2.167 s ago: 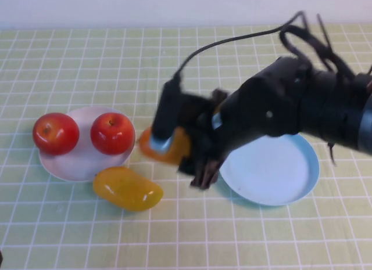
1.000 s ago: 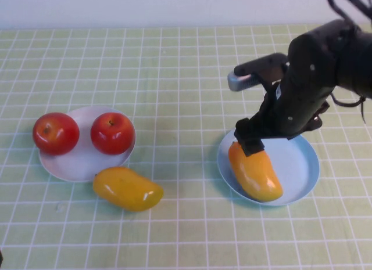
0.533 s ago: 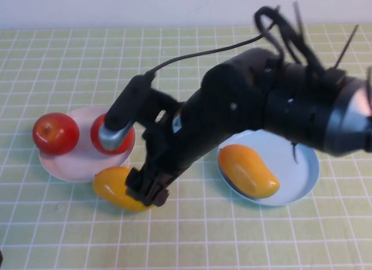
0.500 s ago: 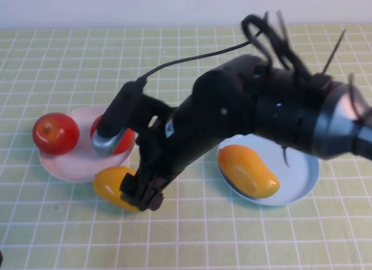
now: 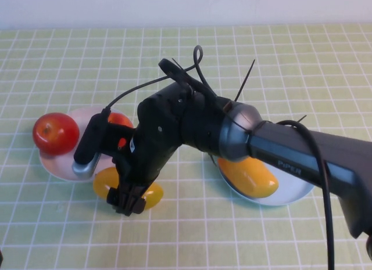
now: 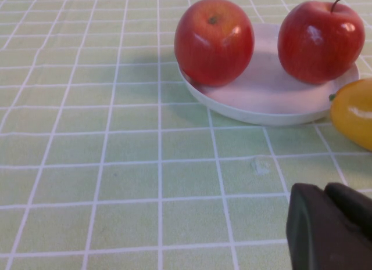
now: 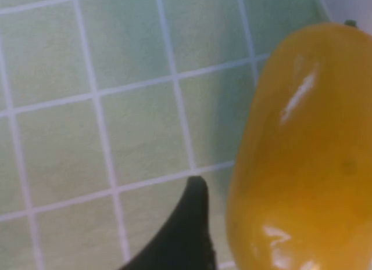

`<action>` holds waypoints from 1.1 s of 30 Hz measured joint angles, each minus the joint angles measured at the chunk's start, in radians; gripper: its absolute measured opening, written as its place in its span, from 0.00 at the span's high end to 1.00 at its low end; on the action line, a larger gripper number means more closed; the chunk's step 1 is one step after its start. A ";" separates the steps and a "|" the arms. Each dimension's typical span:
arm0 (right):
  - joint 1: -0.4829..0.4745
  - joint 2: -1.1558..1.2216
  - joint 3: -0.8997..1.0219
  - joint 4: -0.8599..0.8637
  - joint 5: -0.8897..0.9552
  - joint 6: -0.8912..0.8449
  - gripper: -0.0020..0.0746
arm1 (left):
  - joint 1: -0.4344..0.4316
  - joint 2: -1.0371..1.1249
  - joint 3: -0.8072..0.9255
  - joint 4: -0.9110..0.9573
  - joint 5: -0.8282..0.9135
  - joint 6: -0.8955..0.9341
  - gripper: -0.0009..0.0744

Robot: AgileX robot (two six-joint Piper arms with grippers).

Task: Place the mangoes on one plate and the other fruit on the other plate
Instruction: Put another type of fruit in the right plate

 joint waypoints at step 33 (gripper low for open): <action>-0.083 -0.070 -0.044 -0.078 0.073 0.298 0.26 | 0.000 0.000 0.000 0.000 0.000 0.000 0.99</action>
